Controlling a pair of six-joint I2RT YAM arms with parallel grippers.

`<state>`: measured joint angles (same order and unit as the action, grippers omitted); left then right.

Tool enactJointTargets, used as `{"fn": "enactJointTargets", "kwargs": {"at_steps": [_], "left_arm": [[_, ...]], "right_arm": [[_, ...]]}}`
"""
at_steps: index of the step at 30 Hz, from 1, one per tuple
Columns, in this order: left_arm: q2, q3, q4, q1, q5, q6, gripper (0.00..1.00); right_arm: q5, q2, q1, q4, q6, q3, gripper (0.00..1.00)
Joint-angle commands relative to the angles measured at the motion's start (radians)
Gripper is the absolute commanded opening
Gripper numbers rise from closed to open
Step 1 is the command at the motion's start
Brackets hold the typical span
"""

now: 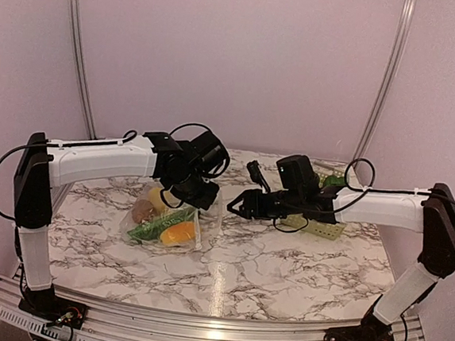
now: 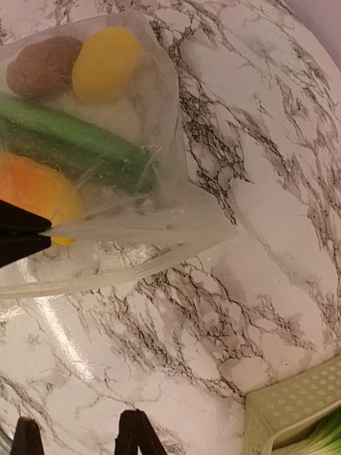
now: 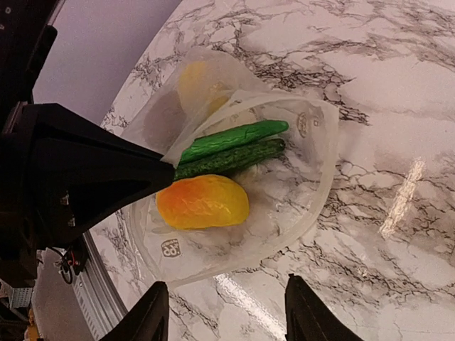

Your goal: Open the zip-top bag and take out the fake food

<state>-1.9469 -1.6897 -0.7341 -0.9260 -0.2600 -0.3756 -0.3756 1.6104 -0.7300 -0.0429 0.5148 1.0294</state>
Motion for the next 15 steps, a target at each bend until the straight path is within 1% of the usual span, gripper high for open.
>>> {"fn": "enactJointTargets", "kwargs": {"at_steps": [1, 4, 7, 13, 15], "left_arm": [[0.066, 0.044, 0.182, 0.003, 0.181, -0.027, 0.0], [0.069, 0.069, 0.211, 0.018, 0.266, -0.032, 0.0], [0.108, 0.14, 0.272, 0.038, 0.347, -0.035, 0.0], [0.206, 0.264, 0.314, 0.086, 0.479, 0.01, 0.0], [0.235, 0.297, 0.312, 0.1, 0.52, 0.026, 0.0]], "right_arm": [[-0.036, 0.043, -0.011, 0.09, -0.069, 0.052, 0.51], [-0.103, 0.053, -0.012, 0.188, -0.188, 0.025, 0.45], [-0.124, 0.072, -0.015, 0.263, -0.301, 0.003, 0.38], [-0.138, 0.119, -0.044, 0.238, -0.561, 0.027, 0.34], [-0.147, 0.128, -0.066, 0.249, -0.636, 0.014, 0.34]]}}
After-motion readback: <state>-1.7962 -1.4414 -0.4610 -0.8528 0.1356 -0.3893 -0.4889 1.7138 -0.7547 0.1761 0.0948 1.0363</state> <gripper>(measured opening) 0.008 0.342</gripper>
